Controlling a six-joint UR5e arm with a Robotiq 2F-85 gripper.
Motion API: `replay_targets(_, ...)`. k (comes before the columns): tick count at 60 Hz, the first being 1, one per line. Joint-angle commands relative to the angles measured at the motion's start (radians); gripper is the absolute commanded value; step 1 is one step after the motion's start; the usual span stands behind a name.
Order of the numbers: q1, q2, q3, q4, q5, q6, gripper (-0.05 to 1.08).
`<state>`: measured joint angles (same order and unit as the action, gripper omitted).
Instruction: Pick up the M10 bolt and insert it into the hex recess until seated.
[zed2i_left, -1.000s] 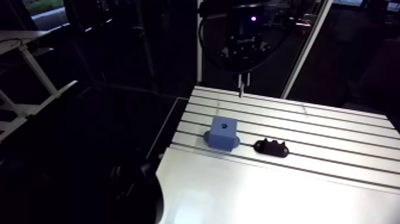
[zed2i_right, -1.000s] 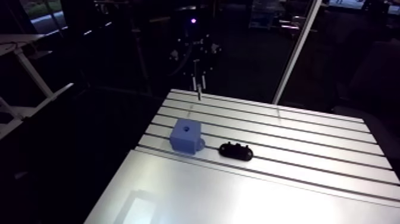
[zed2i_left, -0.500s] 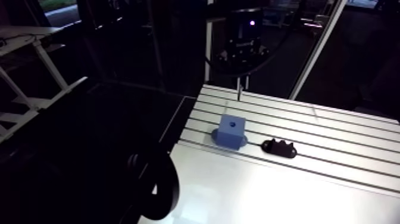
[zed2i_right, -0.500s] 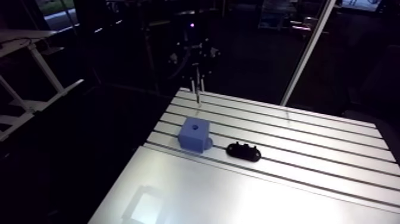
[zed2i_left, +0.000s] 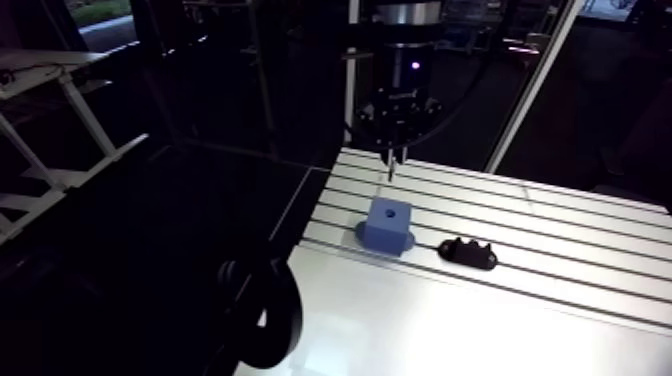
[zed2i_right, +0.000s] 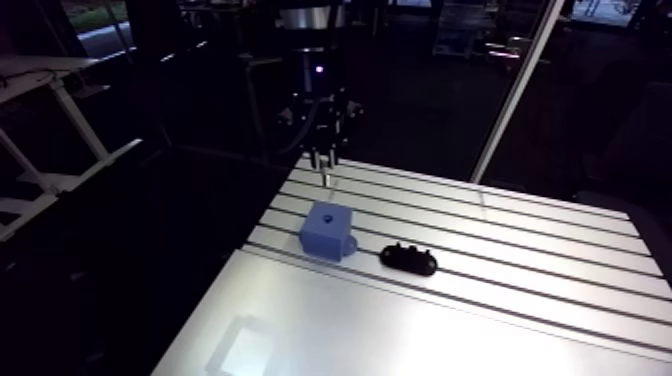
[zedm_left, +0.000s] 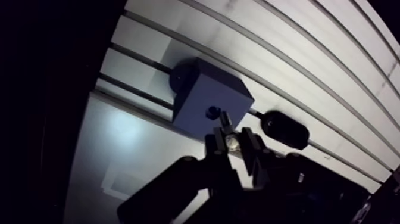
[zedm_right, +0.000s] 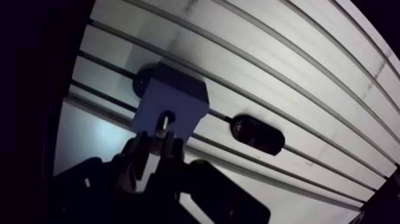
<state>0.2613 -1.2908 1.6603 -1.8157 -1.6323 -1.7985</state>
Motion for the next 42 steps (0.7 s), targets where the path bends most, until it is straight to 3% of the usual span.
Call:
replay_targets(1,-0.005,-0.001,-0.001,0.019,-0.002,0.003,1.08)
replay_targets(26,0.002,0.006,0.003,0.029,-0.011,0.003,1.08)
replay_targets(30,0.004,0.008,0.008,0.029,-0.024,0.003,1.08)
replay_targets(42,0.003,0.009,0.027,0.018,-0.03,0.003,1.08)
